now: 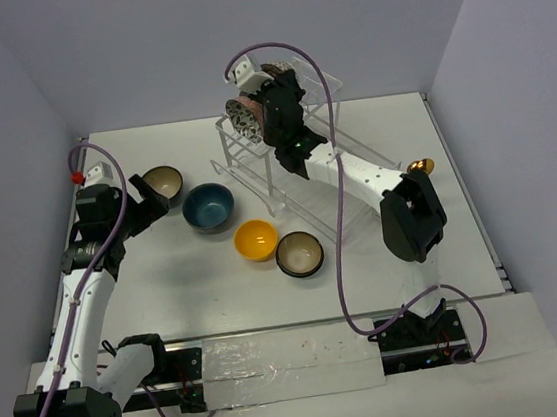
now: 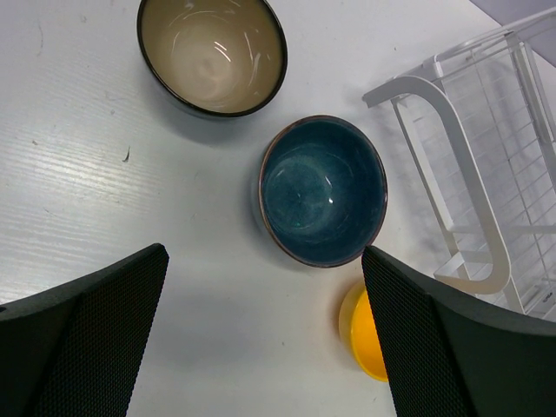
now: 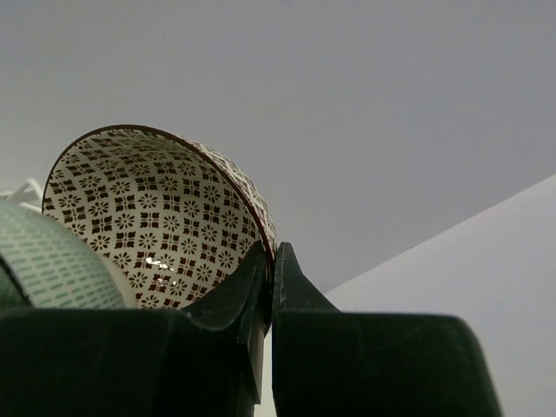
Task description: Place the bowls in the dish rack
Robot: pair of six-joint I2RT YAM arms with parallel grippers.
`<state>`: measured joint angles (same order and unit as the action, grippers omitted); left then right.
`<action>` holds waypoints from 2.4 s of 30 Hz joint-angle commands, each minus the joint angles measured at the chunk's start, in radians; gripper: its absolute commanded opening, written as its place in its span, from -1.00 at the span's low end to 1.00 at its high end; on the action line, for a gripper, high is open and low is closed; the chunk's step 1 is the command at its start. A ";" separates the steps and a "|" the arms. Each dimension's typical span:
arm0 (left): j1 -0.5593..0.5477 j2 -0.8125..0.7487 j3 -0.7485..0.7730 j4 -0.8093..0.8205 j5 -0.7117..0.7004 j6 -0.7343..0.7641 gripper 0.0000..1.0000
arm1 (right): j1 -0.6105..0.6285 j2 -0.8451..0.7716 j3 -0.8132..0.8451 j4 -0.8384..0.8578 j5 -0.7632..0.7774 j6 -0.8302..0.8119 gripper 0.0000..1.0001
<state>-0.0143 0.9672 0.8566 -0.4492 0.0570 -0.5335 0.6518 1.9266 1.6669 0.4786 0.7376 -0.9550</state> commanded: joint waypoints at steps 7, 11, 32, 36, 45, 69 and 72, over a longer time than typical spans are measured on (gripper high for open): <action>0.005 -0.025 -0.002 0.040 0.020 0.026 0.99 | 0.020 -0.084 -0.087 0.091 0.009 0.030 -1.00; 0.005 -0.025 -0.005 0.041 0.020 0.026 0.99 | 0.028 -0.086 -0.085 0.080 0.011 0.041 -1.00; 0.005 -0.030 -0.007 0.041 0.014 0.027 0.98 | 0.026 -0.044 0.070 0.035 0.009 0.004 -1.00; 0.005 -0.027 -0.007 0.041 0.017 0.027 0.99 | 0.028 -0.048 0.033 0.034 0.023 0.024 -1.00; 0.007 -0.028 -0.005 0.040 0.012 0.027 0.99 | 0.052 -0.037 0.014 0.000 0.065 0.068 -1.00; 0.007 -0.032 -0.008 0.040 0.009 0.026 0.99 | 0.100 -0.054 -0.039 -0.014 0.100 0.039 -0.41; 0.007 -0.033 -0.008 0.040 0.009 0.026 0.98 | 0.101 -0.077 -0.044 -0.063 0.062 0.087 -0.21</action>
<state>-0.0143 0.9562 0.8509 -0.4332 0.0589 -0.5312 0.7429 1.9083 1.6321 0.4259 0.8387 -0.9173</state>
